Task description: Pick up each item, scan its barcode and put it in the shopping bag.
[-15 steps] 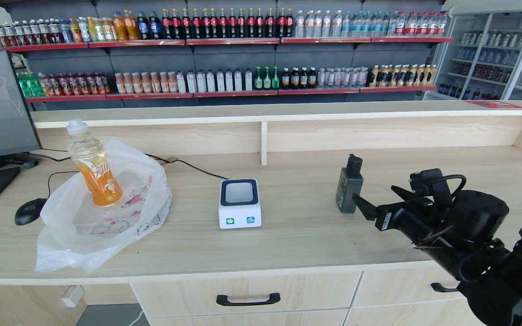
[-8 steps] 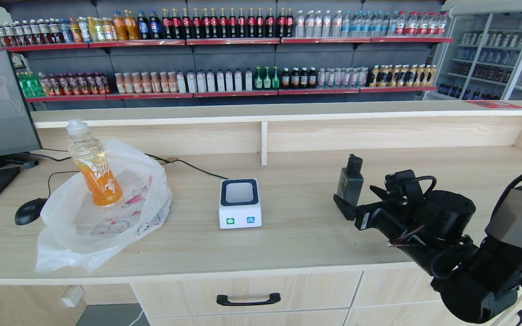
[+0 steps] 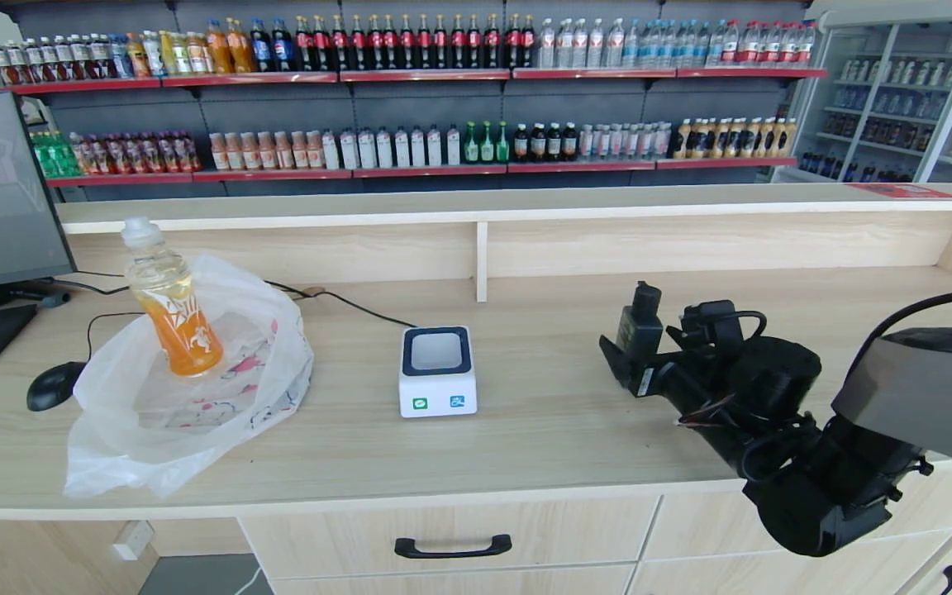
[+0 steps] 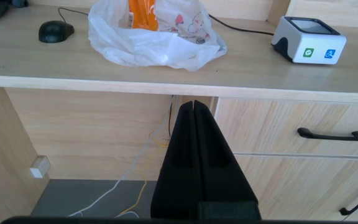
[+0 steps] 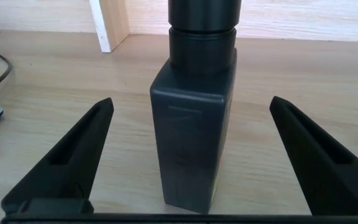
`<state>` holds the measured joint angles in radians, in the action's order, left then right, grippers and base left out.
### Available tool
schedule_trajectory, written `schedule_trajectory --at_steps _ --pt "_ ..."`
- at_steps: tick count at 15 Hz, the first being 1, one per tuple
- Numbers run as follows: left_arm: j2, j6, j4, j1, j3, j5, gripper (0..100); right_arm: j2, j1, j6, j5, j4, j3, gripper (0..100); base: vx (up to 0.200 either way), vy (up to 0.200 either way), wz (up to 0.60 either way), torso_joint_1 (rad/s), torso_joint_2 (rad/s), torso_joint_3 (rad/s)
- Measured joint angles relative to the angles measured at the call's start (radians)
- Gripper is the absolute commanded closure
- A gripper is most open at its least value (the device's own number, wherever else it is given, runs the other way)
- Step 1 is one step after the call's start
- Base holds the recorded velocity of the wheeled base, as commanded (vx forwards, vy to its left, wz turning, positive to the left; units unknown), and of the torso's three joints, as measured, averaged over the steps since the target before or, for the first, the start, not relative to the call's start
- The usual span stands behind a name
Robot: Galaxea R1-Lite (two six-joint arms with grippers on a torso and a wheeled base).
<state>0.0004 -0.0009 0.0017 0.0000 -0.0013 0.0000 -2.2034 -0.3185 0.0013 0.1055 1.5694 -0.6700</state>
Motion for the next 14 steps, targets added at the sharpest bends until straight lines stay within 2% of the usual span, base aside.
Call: schedule_trajectory --at_steps 4,12,13,14 --pt "0.000 0.000 0.000 0.000 0.000 0.000 100 -0.039 0.002 0.035 0.057 -0.006 -0.072 0 0.000 0.000 0.00 0.000 0.00 0.000" --pt "0.000 0.000 0.000 0.000 0.000 0.000 100 -0.080 -0.006 0.050 0.063 -0.017 -0.134 0 0.000 0.000 0.00 0.000 0.00 0.000" --pt "0.000 0.000 0.000 0.000 0.000 0.000 100 -0.084 -0.006 0.051 0.063 -0.017 -0.137 100 0.000 0.000 0.00 0.000 0.00 0.000" --pt "0.000 0.000 0.000 0.000 0.000 0.000 100 -0.087 -0.006 0.051 0.063 -0.017 -0.138 100 0.000 0.000 0.00 0.000 0.00 0.000"
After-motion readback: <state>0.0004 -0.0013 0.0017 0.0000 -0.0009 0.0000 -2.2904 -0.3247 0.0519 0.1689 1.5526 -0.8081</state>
